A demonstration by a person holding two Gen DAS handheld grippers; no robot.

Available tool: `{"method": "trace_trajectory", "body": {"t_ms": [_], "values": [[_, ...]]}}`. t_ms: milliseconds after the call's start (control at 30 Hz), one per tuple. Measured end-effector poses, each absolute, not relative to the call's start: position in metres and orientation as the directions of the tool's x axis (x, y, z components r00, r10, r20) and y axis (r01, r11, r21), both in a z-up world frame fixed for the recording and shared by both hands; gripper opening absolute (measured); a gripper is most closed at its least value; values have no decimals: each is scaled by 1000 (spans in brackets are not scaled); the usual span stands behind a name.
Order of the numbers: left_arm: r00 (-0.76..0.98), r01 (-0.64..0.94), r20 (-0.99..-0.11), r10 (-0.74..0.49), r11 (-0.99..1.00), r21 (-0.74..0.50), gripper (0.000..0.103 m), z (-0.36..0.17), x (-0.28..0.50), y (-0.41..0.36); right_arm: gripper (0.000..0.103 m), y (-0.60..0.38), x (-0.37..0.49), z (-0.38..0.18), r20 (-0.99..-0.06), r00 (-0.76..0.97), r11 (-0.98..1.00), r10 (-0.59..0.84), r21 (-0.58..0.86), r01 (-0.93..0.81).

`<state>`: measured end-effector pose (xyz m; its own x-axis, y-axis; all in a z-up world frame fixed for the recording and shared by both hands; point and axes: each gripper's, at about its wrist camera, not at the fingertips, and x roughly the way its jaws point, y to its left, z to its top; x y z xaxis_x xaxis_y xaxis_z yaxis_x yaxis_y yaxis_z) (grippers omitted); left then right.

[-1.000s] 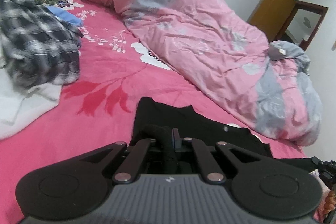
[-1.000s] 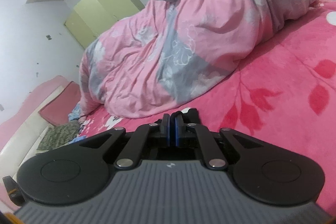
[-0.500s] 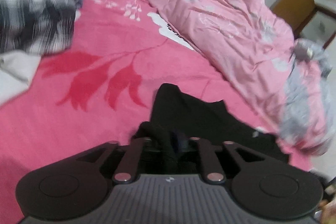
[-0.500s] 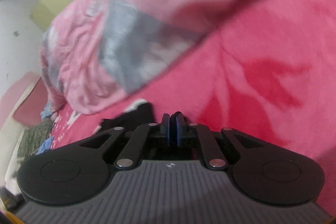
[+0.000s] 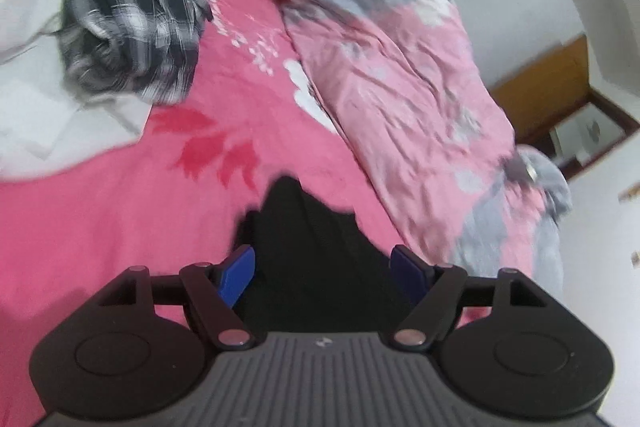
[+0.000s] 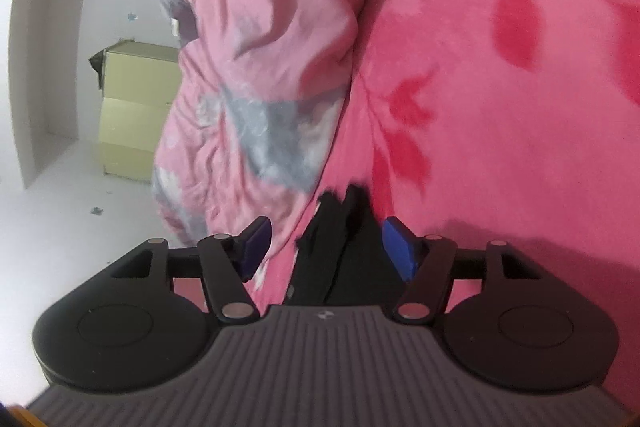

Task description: Fold clothes

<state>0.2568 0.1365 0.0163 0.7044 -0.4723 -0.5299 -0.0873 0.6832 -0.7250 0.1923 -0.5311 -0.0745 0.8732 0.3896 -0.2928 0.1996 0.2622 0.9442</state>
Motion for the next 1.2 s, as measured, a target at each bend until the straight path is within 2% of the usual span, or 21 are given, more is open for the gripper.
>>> {"method": "trace_trajectory", "body": {"t_ms": [133, 267, 300, 367, 433, 500, 533, 567, 667, 733, 800, 867, 900, 1000, 1200], "values": [[658, -55, -512, -552, 644, -763, 73, 40, 195, 148, 62, -529, 120, -44, -226, 874, 230, 430, 964, 136], [693, 1, -501, -518, 696, -719, 74, 66, 136, 164, 65, -528, 30, 3, -62, 904, 230, 423, 972, -41], [691, -2, -514, -509, 709, -705, 74, 66, 128, 164, 69, -527, 7, 14, -20, 908, 231, 419, 969, -85], [685, -7, -539, -491, 734, -679, 74, 64, 113, 163, 73, -522, -30, 29, 27, 921, 250, 388, 959, -133], [671, -12, -563, -483, 752, -659, 74, 49, 106, 153, 75, -515, -51, 32, 32, 930, 261, 366, 956, -136], [676, -21, -565, -473, 754, -656, 71, 27, 105, 141, 76, -506, -54, 22, 10, 929, 255, 370, 961, -111], [687, -24, -560, -462, 757, -653, 66, 16, 106, 133, 76, -498, -48, 11, -25, 925, 247, 379, 966, -75], [699, -26, -553, -453, 757, -652, 59, 4, 107, 126, 76, -488, -39, -3, -79, 916, 247, 393, 969, -23], [714, -25, -529, -459, 738, -674, 50, -29, 115, 105, 73, -456, -12, -40, -224, 875, 282, 429, 953, 106], [728, -40, -531, -434, 746, -665, 50, -44, 122, 95, 69, -433, 12, -62, -316, 843, 349, 436, 922, 165], [729, -81, -538, -422, 728, -681, 50, -59, 130, 92, 66, -421, 31, -77, -357, 826, 374, 435, 907, 195], [737, -113, -528, -421, 694, -711, 49, -71, 138, 94, 58, -413, 52, -91, -400, 819, 397, 411, 888, 235], [744, -124, -516, -425, 671, -731, 47, -76, 142, 97, 53, -411, 61, -92, -404, 823, 410, 398, 882, 235], [764, -154, -480, -432, 600, -785, 47, -90, 156, 104, 52, -410, 82, -90, -403, 839, 433, 366, 871, 230], [792, -152, -470, -389, 621, -769, 41, -96, 176, 100, 45, -423, 120, -91, -436, 850, 448, 295, 849, 280]]}}
